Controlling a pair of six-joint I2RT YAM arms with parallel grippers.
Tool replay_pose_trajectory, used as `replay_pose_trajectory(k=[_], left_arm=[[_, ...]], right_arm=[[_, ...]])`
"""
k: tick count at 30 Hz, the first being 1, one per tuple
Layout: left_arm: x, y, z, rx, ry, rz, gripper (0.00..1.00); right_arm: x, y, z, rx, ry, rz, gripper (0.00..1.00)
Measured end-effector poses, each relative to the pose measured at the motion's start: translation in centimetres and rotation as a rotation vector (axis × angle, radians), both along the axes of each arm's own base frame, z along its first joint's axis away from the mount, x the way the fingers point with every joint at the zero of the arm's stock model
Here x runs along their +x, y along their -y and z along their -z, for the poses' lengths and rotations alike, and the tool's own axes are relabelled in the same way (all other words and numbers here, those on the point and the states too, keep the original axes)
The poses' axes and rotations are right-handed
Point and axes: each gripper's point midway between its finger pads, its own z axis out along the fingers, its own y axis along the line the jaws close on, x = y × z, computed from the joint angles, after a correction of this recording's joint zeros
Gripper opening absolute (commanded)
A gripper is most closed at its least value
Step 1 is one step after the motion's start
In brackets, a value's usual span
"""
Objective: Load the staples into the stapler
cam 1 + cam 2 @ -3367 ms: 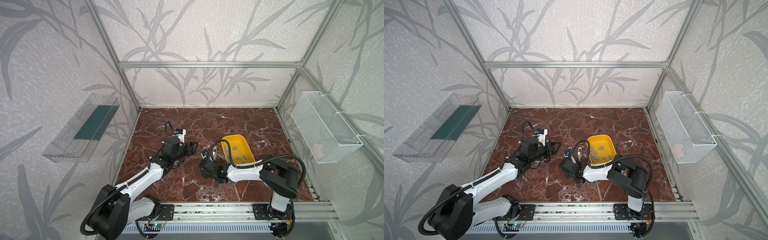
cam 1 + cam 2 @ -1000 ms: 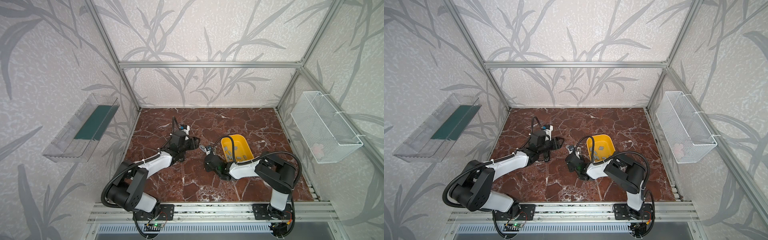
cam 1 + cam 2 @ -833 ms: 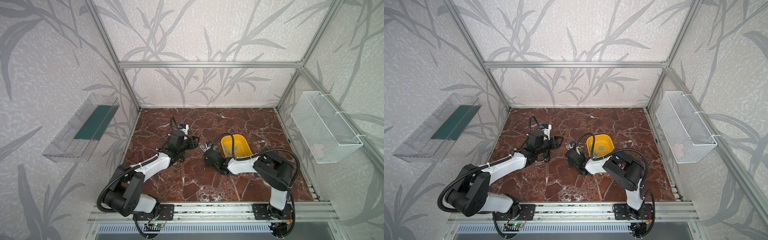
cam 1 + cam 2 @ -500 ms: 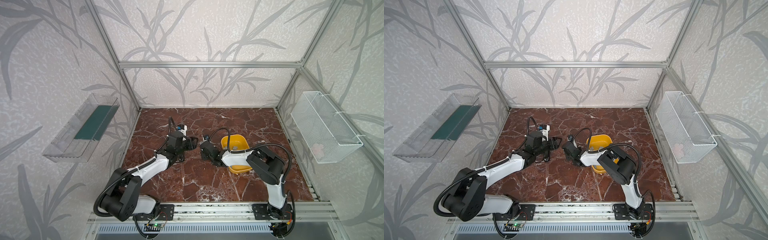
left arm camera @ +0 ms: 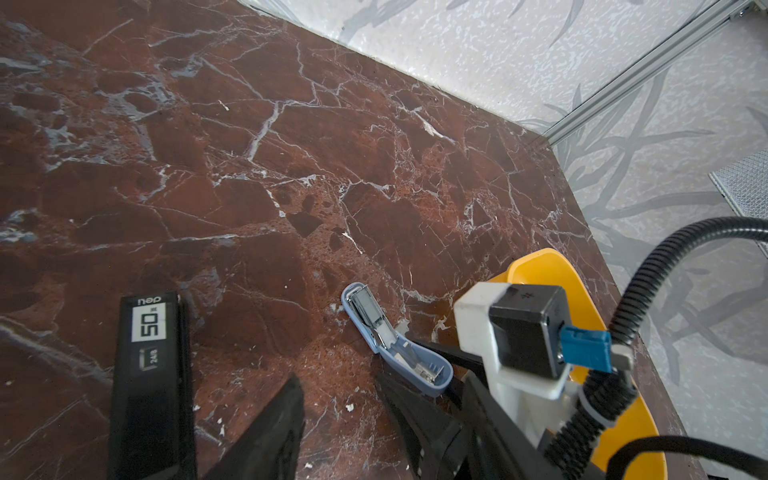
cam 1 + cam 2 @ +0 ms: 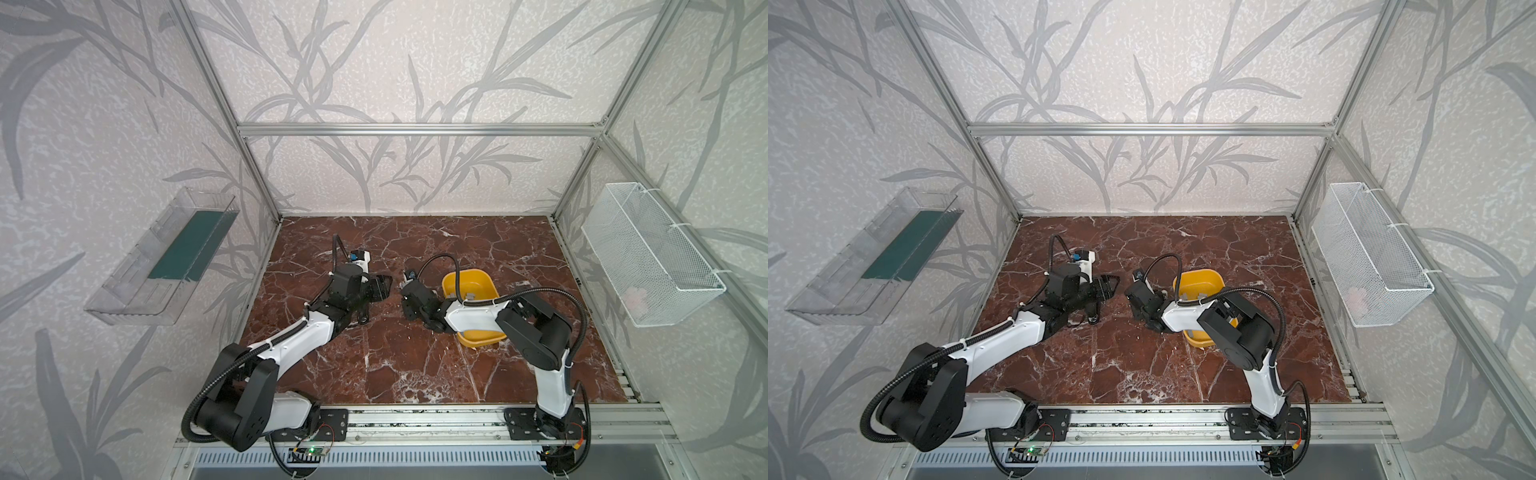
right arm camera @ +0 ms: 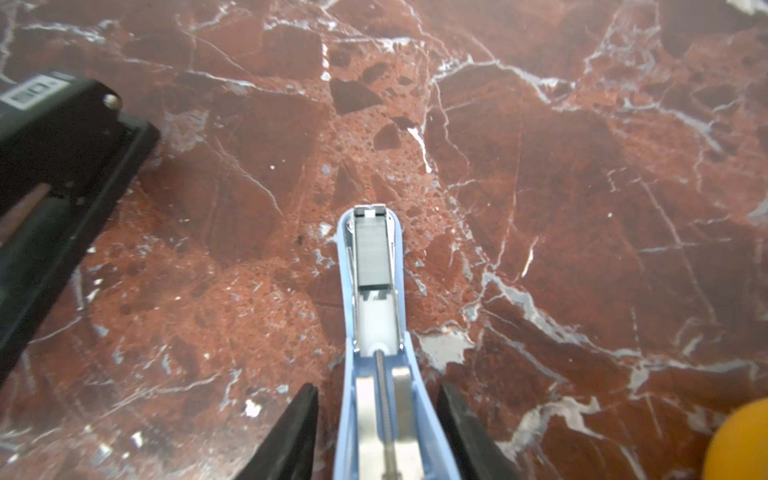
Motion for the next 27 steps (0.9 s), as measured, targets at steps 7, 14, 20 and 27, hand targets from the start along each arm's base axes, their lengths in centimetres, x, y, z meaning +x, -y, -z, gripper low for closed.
replay_pose_trajectory(k=[7, 14, 20, 27], left_arm=[[0.0, -0.2, 0.2, 0.002, -0.005, -0.005, 0.62], [0.0, -0.3, 0.1, 0.0, -0.001, -0.006, 0.62], [0.0, -0.3, 0.1, 0.0, -0.002, -0.006, 0.62], [-0.3, -0.4, 0.6, 0.004, -0.013, -0.006, 0.62]], right_arm=[[0.6, -0.6, -1.9, 0.019, 0.053, -0.021, 0.45], [0.8, -0.8, -2.3, 0.02, 0.061, -0.025, 0.26], [0.5, -0.5, -2.5, 0.02, 0.048, -0.02, 0.2], [-1.6, -0.1, -4.4, 0.057, 0.006, -0.048, 0.2]])
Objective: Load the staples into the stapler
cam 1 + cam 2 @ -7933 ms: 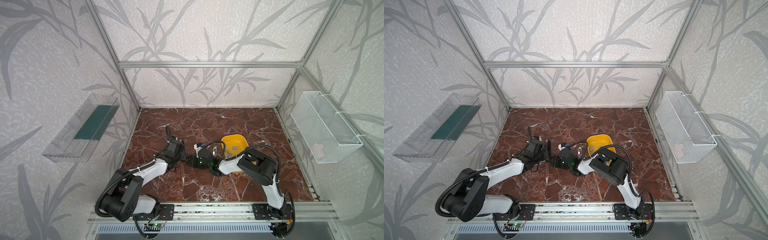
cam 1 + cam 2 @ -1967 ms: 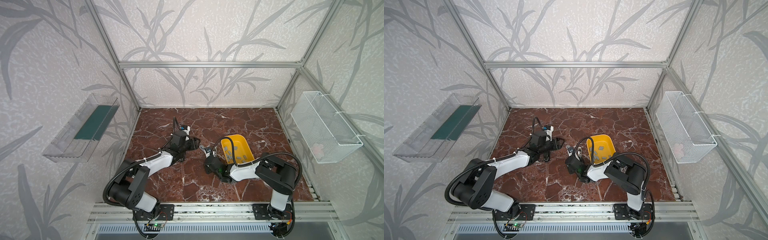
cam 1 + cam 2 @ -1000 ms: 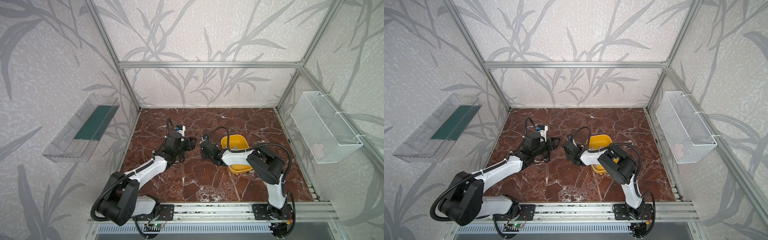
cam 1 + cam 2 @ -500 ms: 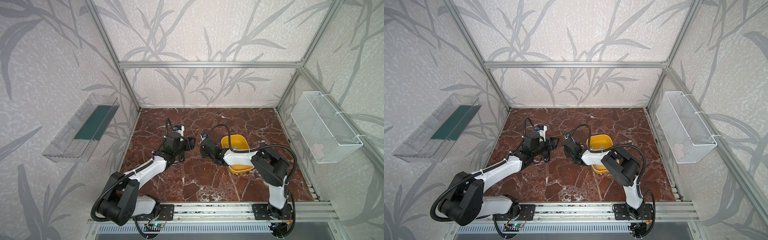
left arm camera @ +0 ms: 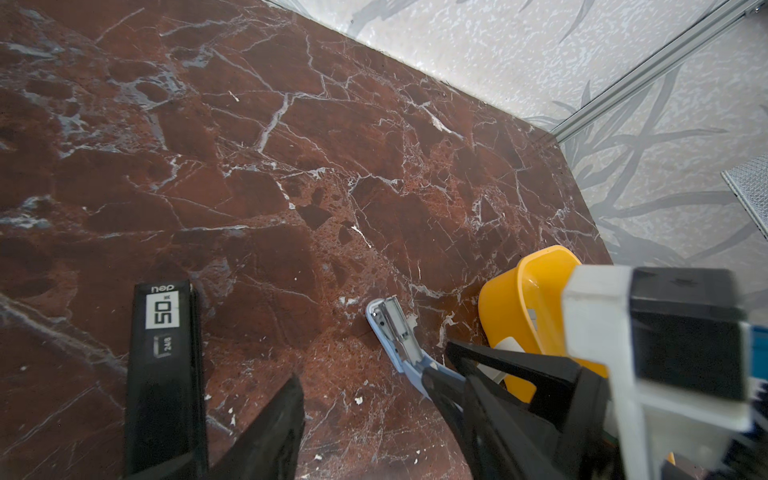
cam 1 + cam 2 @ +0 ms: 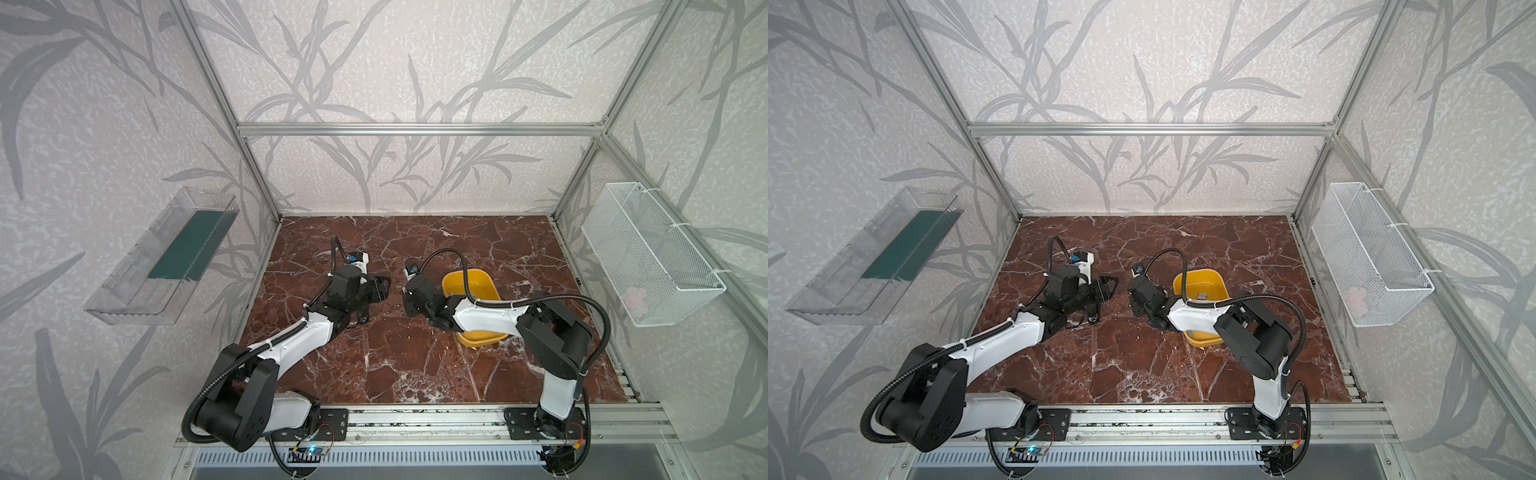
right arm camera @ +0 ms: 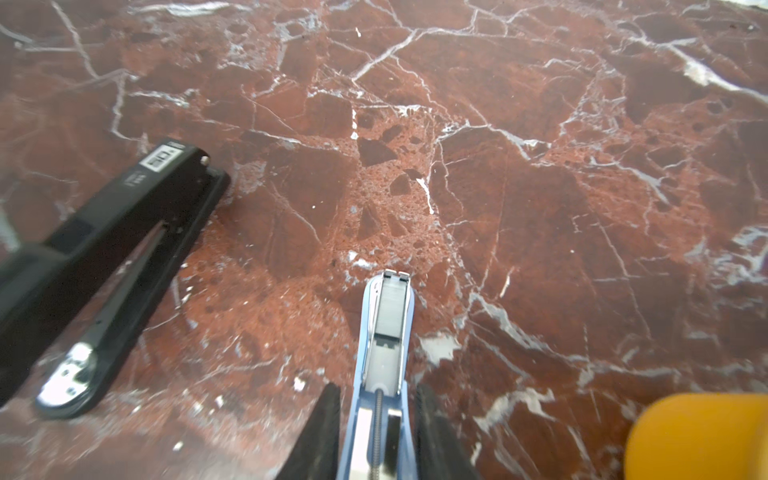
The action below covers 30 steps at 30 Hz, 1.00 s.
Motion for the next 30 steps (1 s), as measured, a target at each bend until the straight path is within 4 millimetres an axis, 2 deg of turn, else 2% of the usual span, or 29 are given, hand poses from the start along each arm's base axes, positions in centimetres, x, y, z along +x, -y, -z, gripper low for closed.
replay_pose_trajectory(k=[4, 7, 13, 19, 21, 26, 30], left_arm=[[0.0, 0.2, 0.3, -0.002, -0.01, 0.009, 0.62], [0.0, 0.6, 1.2, -0.006, -0.031, 0.029, 0.62], [-0.3, 1.5, 3.1, -0.023, -0.09, 0.066, 0.62], [-0.6, 2.8, 3.1, -0.084, -0.087, 0.103, 0.59], [-1.1, 3.2, 3.3, -0.099, -0.093, 0.12, 0.57], [-2.5, 4.2, 4.1, -0.091, -0.085, 0.208, 0.57], [-2.7, 4.2, 4.0, -0.034, -0.028, 0.262, 0.59]], right_arm=[[-2.8, -0.3, -1.8, 0.031, -0.01, -0.054, 0.21], [-5.5, -0.4, -2.1, 0.037, -0.021, -0.111, 0.22], [-9.3, 0.0, -0.2, -0.003, -0.065, -0.171, 0.22], [-11.5, 1.3, 2.2, -0.049, -0.097, -0.192, 0.25], [-11.8, 1.4, 2.4, -0.043, -0.089, -0.197, 0.29], [-12.1, 1.5, 2.3, -0.033, -0.07, -0.222, 0.52], [-12.2, 1.6, 0.8, -0.019, -0.043, -0.232, 0.62]])
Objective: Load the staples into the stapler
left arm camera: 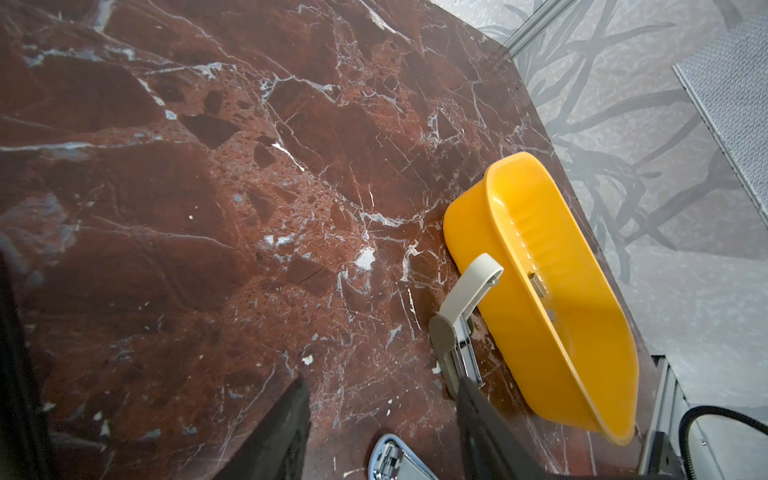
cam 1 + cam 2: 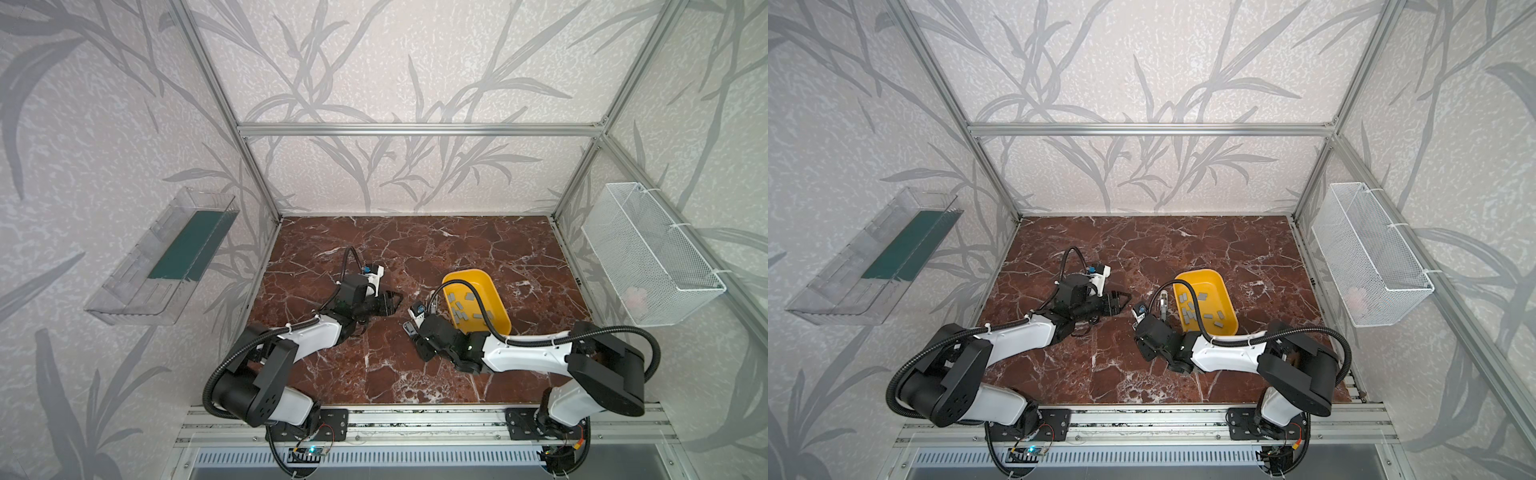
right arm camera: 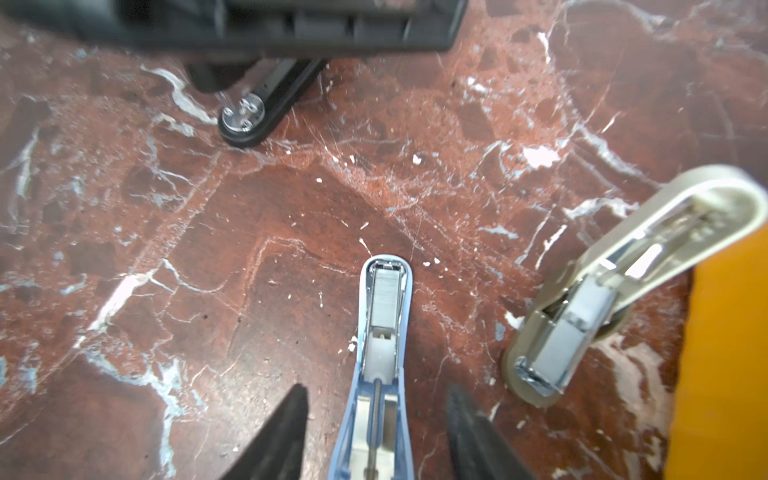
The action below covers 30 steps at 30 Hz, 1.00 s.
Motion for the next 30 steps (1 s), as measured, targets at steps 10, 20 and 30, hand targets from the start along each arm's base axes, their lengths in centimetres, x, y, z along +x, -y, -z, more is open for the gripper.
replay_pose_trajectory(k=[10, 20, 30], left_arm=[[-2.1, 1.4, -1.1, 0.023, 0.292, 0.217, 0.61], [-4.2, 2.6, -0.2, 0.01, 0.475, 0.382, 0.62], [-4.4, 3.5, -0.3, -0.022, 0.513, 0.439, 0.6]], right_arm=[[-1.2, 0.3, -1.7, 0.005, -0.002, -0.05, 0.64], [-1.4, 2.0, 0.2, -0.108, -0.013, -0.042, 0.64], [-0.8, 4.2, 1.4, -0.195, 0.009, -0.009, 0.64]])
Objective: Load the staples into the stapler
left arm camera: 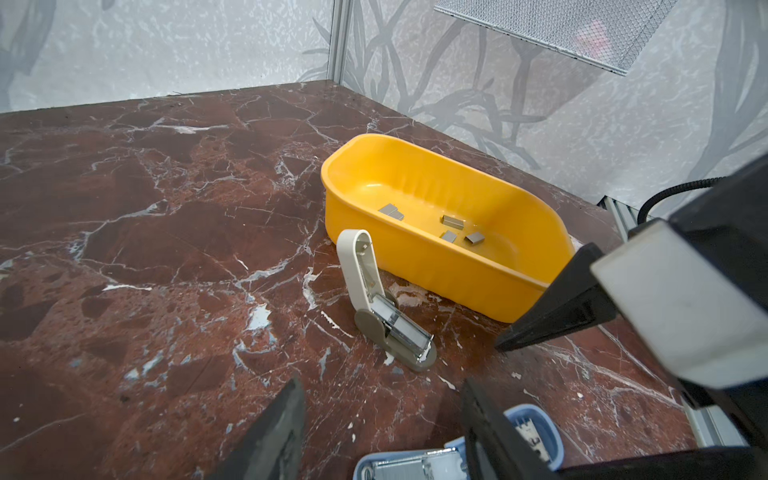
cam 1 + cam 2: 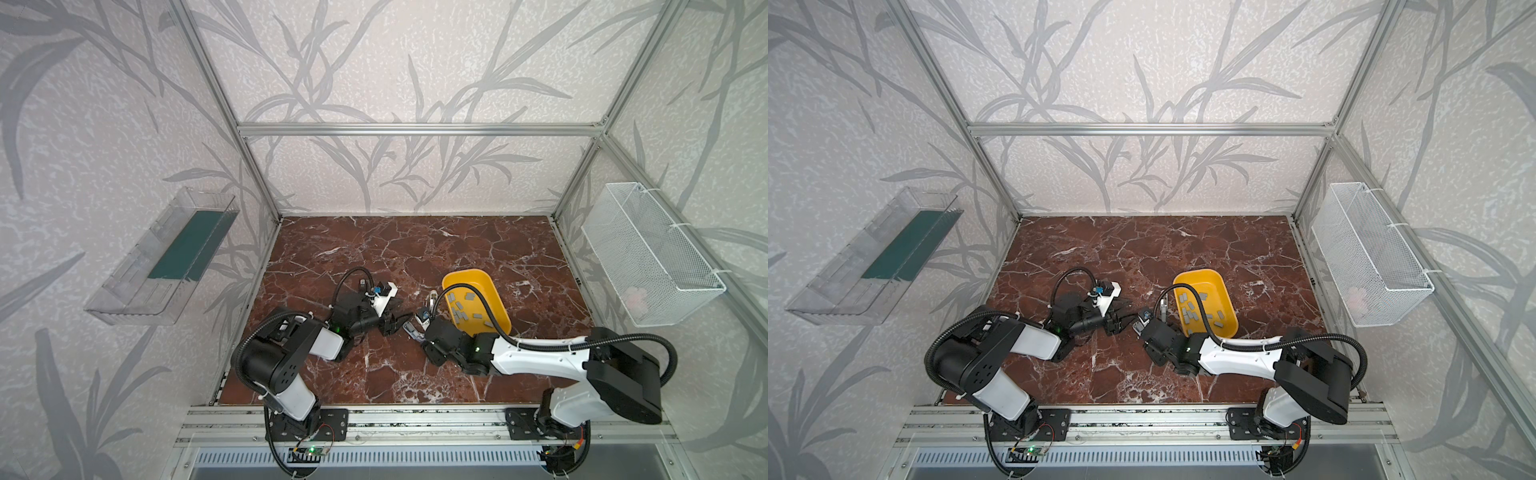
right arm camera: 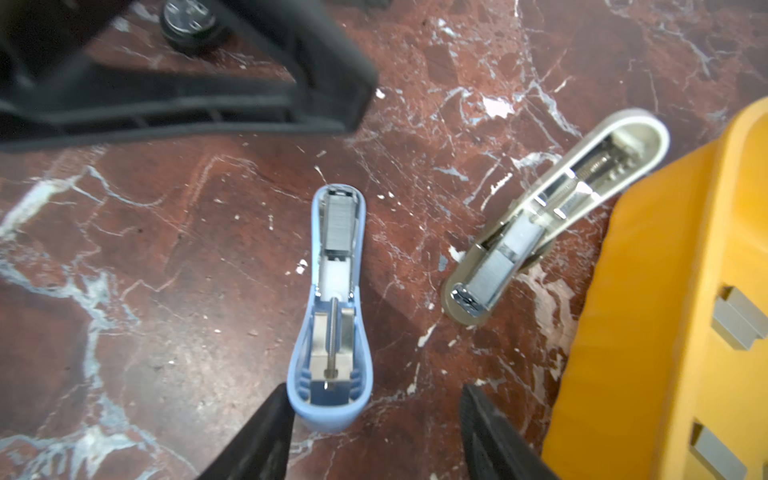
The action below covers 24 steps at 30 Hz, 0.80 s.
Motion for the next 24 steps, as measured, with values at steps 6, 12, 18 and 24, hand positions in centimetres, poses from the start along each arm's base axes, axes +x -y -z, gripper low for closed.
replay_pose_trajectory(k=[6, 12, 18, 24], left_arm=[[-1.0, -0.2, 0.3, 0.0, -0.023, 0.007, 0.56], [-2.4, 0.7, 0.8, 0.006, -0.052, 0.042, 0.55], [-3.3, 1.6, 1.7, 0.022, -0.07, 0.071, 0.54], [-3.8, 1.9, 2.9, 0.054, -0.084, 0.082, 0.5]], right_arm=[[1.0, 1.1, 0.4, -0.005, 0.006, 0.04, 0.64], [1.8, 1.4, 0.2, 0.001, 0.024, 0.067, 0.63], [3.4, 2.6, 0.1, 0.014, 0.029, 0.136, 0.59], [4.2, 3.4, 0.7, 0.012, 0.013, 0.183, 0.52]])
